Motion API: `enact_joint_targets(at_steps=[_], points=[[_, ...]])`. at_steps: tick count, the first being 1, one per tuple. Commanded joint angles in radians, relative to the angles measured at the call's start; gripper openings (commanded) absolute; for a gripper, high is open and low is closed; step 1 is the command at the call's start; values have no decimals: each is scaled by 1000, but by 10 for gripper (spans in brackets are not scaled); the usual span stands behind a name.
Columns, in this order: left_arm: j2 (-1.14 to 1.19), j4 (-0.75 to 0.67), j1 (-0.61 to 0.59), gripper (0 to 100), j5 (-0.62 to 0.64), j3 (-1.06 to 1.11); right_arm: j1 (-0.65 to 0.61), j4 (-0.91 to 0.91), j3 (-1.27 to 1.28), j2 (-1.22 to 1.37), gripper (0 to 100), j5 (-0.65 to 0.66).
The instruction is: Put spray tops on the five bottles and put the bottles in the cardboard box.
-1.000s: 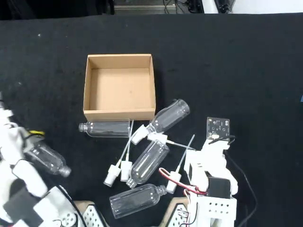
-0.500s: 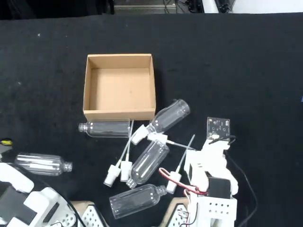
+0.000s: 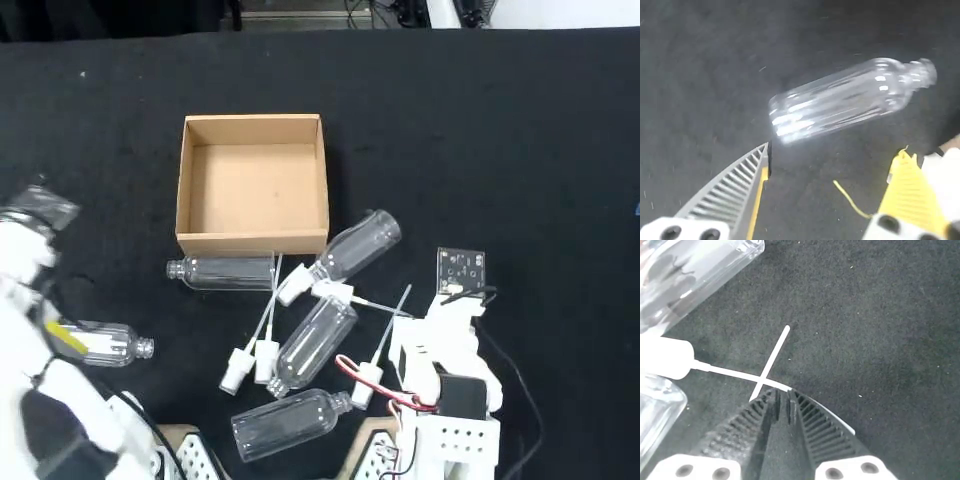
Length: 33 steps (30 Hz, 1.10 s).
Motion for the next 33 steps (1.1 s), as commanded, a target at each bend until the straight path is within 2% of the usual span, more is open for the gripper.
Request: enact_joint_targets(at_steps=[1,6,12,18,25,33], points=[[-143,17,91,353,-104,114,15,8,-4,-96,11,3],[-272,-25,114,353,-276,282,15,8,-4,-96,11,3],[-391,-192,67,353,-342,490,15,8,-4,-96,11,3],[-393,-344,-16,353,-387,567,15,8,-4,-96,11,3],[-176,-522,-51,352,-354,529,15,8,-4,-96,11,3],[63,-529,-56,352,-173,280,15,8,-4,-96,11,3]])
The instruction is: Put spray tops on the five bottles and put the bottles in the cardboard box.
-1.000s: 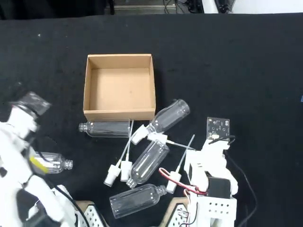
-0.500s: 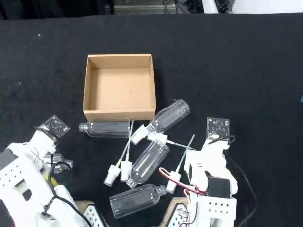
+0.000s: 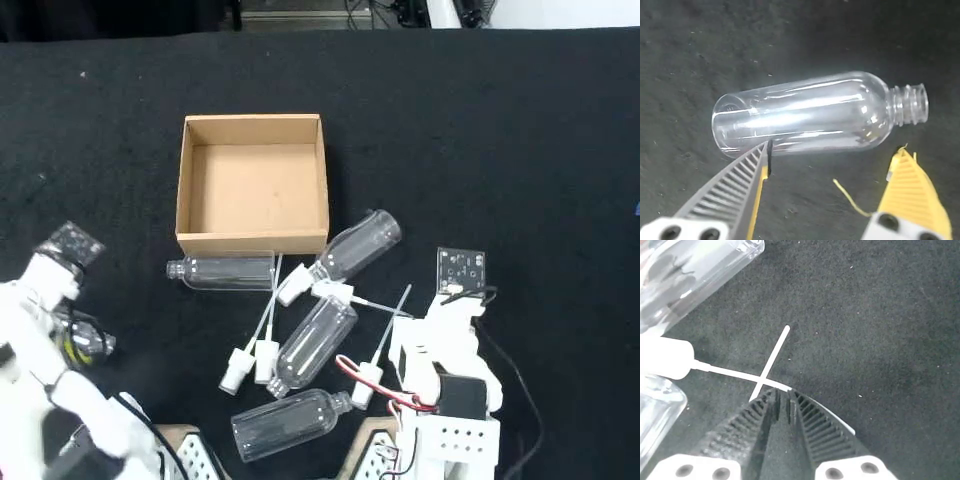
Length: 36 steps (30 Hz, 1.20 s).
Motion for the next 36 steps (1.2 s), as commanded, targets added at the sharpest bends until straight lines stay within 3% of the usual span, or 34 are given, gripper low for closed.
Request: enact_joint_targets(at_steps=[1,6,12,20,23,30,36], points=[[107,-6,-13,352,31,-148,15,8,-4,-96,11,3],[120,25,-13,352,138,-240,15,8,-4,-96,11,3],[138,235,-5,352,328,-489,15,8,-4,-96,11,3],[394,-69,-21,352,690,-522,15,8,-4,-96,11,3],[519,-106,-56,352,802,-601,15,8,-4,-96,11,3],[744,78,-153,352,758,-826,15,8,-4,-96,11,3],[855,100,-262,353,684,-909,15,8,-4,-96,11,3]])
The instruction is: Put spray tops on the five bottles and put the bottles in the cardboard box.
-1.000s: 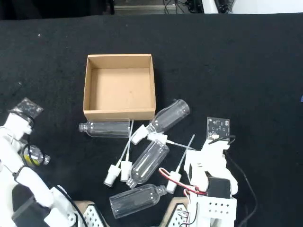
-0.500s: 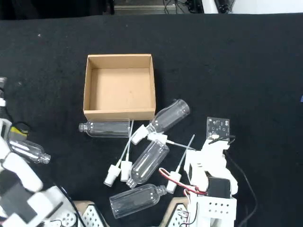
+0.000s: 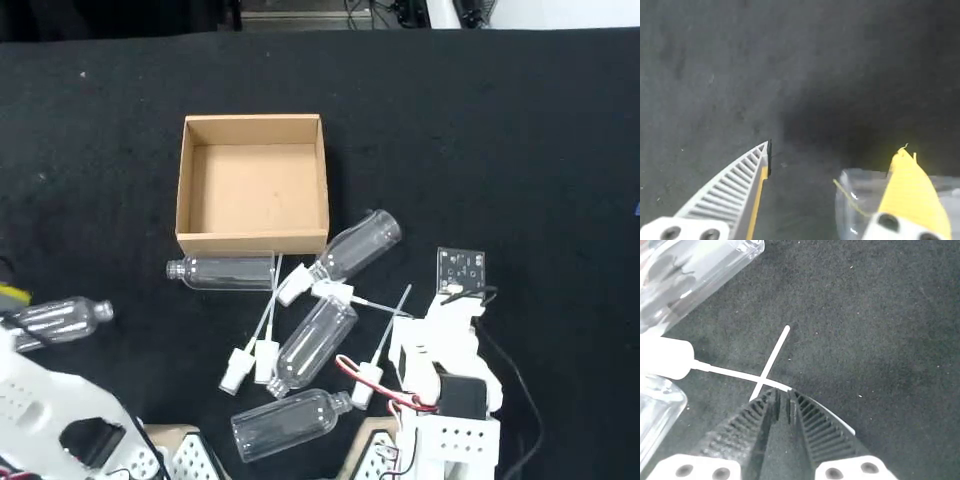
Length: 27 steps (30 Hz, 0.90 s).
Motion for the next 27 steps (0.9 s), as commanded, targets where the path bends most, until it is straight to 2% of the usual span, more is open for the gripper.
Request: enact_joint_targets(at_steps=[1,4,9,14,19,24,27], points=[[23,15,-87,353,-51,-104,15,8,-4,-96,11,3],[23,32,-125,353,-117,-101,15,8,-4,-96,11,3],[5,175,-153,353,-233,-114,15,8,-4,-96,11,3],[-69,315,-136,353,-259,-231,15,8,-4,-96,11,3],[-121,480,-58,353,-262,-346,15,8,-4,-96,11,3],[-144,712,50,353,-394,-358,15,8,-4,-96,11,3],[-149,690,84,353,-476,-321,15,8,-4,-96,11,3]])
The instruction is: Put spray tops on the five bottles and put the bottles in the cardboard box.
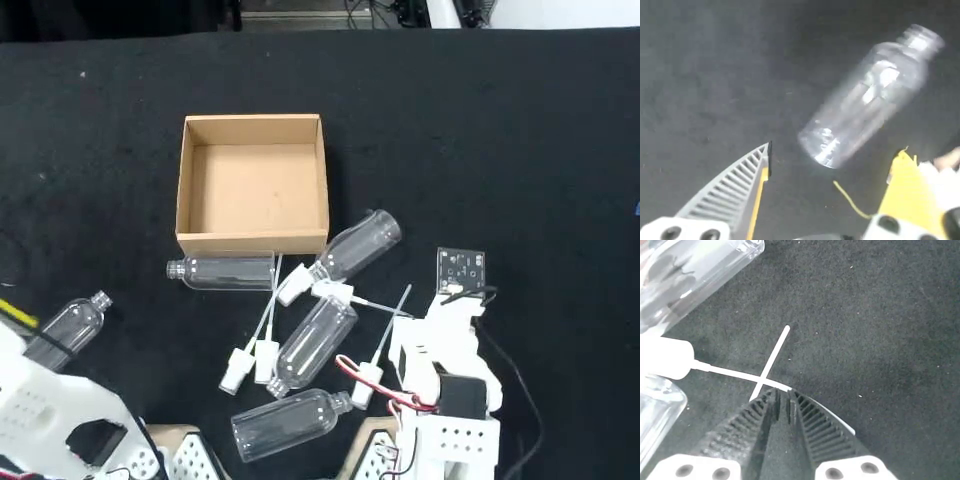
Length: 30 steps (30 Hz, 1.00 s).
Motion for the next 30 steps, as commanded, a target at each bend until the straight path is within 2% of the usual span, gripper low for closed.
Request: enact_joint_targets(at_steps=[1,4,9,13,22,26,30], points=[[-66,26,64,353,-130,5,15,8,-4,-96,11,3],[-69,23,102,352,-196,77,15,8,-4,-96,11,3],[-69,21,153,282,-209,136,15,8,-4,-96,11,3],[-69,21,174,286,-207,162,15,8,-4,-96,11,3],[-81,23,153,287,-207,165,15,8,-4,-96,11,3],[-219,32,130,287,-210,206,15,8,-4,-96,11,3],[-410,-5,128,286,-244,367,15,8,-4,-96,11,3]])
